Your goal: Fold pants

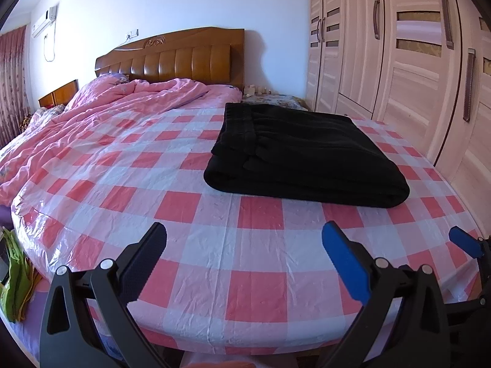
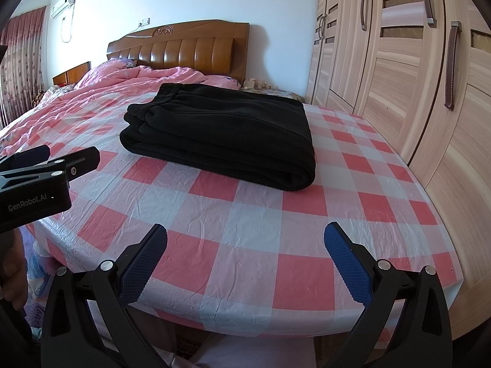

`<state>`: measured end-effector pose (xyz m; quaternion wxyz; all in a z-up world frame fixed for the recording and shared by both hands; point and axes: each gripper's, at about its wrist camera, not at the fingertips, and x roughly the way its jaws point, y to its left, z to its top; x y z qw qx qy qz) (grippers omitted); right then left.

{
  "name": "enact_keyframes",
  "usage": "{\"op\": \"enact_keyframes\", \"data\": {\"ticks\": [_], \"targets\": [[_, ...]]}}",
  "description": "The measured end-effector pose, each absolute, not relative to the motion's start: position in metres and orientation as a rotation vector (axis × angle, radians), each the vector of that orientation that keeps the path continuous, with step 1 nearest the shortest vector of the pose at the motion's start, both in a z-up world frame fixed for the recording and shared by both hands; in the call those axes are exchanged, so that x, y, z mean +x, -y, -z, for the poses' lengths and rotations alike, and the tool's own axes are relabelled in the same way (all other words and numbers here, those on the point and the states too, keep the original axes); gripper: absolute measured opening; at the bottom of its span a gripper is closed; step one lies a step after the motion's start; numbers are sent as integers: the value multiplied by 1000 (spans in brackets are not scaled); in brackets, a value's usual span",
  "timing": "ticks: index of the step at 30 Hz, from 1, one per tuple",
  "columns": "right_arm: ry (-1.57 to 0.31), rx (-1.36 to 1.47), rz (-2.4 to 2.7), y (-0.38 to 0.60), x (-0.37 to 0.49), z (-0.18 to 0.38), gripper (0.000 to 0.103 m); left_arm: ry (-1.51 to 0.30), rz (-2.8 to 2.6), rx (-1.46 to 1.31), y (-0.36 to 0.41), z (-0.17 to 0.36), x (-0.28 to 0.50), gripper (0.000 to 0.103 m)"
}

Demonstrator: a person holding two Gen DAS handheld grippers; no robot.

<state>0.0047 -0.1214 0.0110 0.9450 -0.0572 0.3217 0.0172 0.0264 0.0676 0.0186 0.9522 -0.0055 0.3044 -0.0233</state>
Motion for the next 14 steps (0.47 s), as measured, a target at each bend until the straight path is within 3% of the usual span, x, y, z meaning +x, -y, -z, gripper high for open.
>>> {"op": "enact_keyframes", "data": {"ticks": [14], "targets": [[-654,-112,-35,120,4,-12,99,-614,47,-16,-68,-17,24,101]]}}
